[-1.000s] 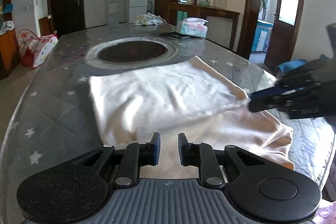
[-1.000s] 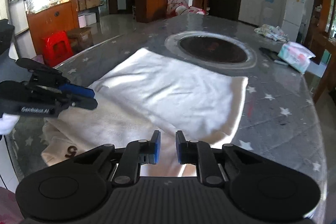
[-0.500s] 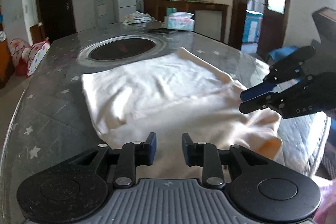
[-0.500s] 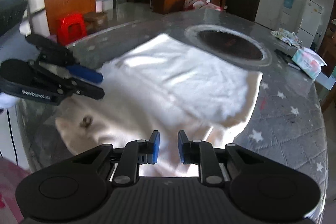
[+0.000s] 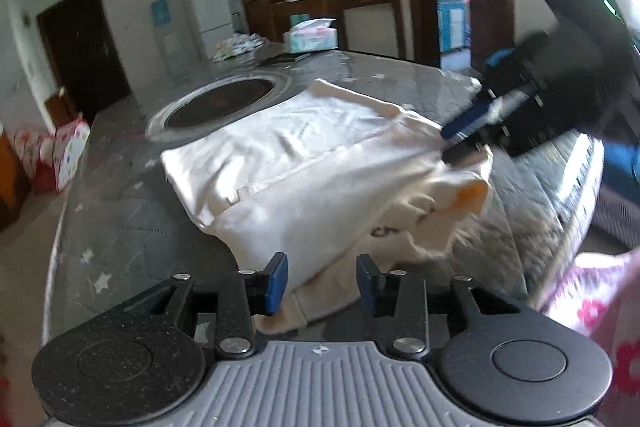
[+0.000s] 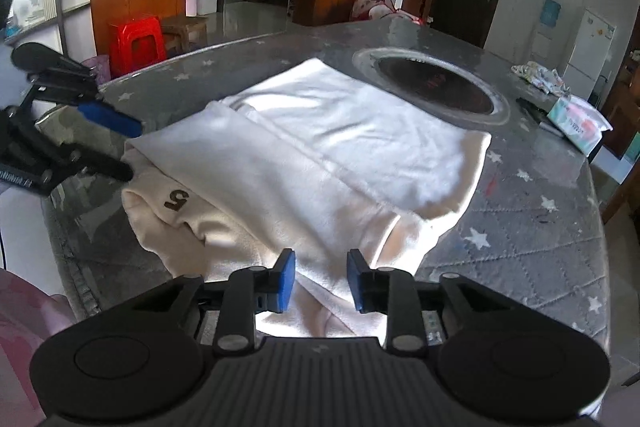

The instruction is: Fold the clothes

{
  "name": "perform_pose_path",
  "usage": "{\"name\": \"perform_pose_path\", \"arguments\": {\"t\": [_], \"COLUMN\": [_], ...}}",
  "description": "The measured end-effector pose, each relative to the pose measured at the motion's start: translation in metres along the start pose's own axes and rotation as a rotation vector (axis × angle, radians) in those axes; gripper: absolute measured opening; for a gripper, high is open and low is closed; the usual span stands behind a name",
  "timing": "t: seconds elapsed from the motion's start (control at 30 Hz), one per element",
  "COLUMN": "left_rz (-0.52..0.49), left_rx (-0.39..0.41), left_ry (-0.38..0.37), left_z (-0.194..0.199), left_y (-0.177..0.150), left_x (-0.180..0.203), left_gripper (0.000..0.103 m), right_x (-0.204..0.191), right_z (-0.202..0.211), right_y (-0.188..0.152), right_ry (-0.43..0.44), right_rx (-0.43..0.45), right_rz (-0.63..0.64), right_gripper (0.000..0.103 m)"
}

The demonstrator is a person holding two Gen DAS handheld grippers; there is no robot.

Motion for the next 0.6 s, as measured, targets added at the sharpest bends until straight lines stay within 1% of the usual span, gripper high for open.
{"name": "perform_pose_path", "arguments": {"t": [0.13, 0.17, 0.2, 0.3, 0.4, 0.43, 0.47, 0.53, 0.57, 0.6], "left_rz": [-0.102, -0.117, -0.127, -0.156, -0.202, -0.218, -0.231, -0.224, -0.201, -0.179], "left_rx": [0.011, 0.011, 0.014, 0.029, 0.052, 0.057, 0.063, 0.070, 0.077, 0.084], "left_ry": [-0.015, -0.016, -0.018, -0.023, -0.033, -0.028, -0.020, -0.008, -0.011, -0.017], "left_z": [0.002, 0.000, -0.002, -0.009, -0.015, -0.017, -0.018, -0.020, -0.020, -0.019], "left_y": [-0.005, -0.005, -0.006, -0.006, -0.006, -0.006, -0.005, -0.003, 0.000, 0.003], "left_x": [0.017, 0.020, 0.025, 0.036, 0.046, 0.048, 0.048, 0.046, 0.043, 0.040], "left_gripper": [0.046, 0.046, 0.046, 0.046, 0.045, 0.039, 0.027, 0.017, 0.012, 0.012], "right_x": [-0.001, -0.002, -0.003, -0.007, -0.013, -0.014, -0.016, -0.020, -0.022, -0.025], "right_z": [0.011, 0.015, 0.017, 0.023, 0.028, 0.029, 0.030, 0.033, 0.034, 0.034], "right_y": [0.001, 0.000, -0.001, -0.006, -0.010, -0.011, -0.013, -0.015, -0.016, -0.017], "right_ry": [0.001, 0.003, 0.005, 0.011, 0.017, 0.021, 0.024, 0.031, 0.039, 0.046], "right_rx": [0.002, 0.000, -0.003, -0.014, -0.021, -0.022, -0.023, -0.024, -0.024, -0.022], "right_rz": [0.030, 0.039, 0.046, 0.075, 0.112, 0.126, 0.139, 0.166, 0.181, 0.199], "right_gripper": [0.034, 0.035, 0.039, 0.040, 0.044, 0.046, 0.046, 0.054, 0.055, 0.055]}}
Point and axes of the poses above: each gripper's, at about its wrist camera, not at the fingertips, and z roughly against the way its jaws point, x to its right, y to its top, the point moved 9 cm from there along -z, roughly the way its jaws point, and after that the axes turned 10 degrees about x, right-handed, at the moved point
